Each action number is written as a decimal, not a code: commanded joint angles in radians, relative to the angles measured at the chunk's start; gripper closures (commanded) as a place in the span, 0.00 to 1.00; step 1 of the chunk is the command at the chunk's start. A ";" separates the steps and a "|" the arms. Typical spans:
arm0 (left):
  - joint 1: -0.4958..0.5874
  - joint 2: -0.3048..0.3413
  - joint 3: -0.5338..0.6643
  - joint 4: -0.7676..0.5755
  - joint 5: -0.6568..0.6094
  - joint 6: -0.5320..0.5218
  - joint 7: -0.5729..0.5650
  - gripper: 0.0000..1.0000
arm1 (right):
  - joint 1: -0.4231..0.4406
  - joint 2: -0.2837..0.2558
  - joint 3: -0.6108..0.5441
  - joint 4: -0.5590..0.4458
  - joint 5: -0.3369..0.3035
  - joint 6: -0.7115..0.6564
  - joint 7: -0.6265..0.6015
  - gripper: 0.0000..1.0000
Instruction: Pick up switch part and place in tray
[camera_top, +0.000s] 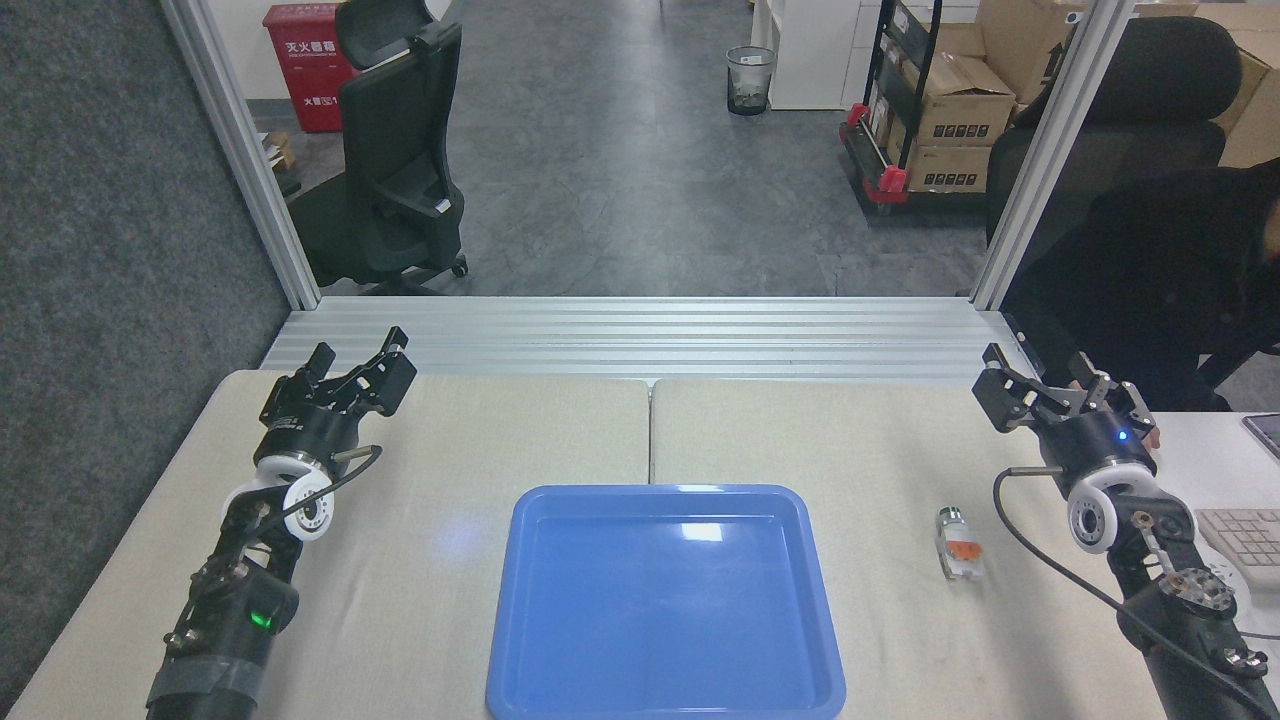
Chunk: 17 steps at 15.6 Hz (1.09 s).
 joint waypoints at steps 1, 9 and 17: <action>0.000 0.000 -0.025 0.000 -0.004 -0.002 0.001 0.00 | -0.035 -0.002 -0.039 0.008 -0.008 0.003 0.003 0.02; 0.000 0.000 -0.025 0.000 -0.001 -0.003 -0.002 0.00 | -0.026 -0.011 -0.014 0.008 0.004 0.000 0.000 0.02; 0.000 0.000 -0.023 0.000 0.001 -0.005 -0.002 0.00 | -0.027 -0.003 0.028 -0.001 0.004 0.002 -0.005 0.02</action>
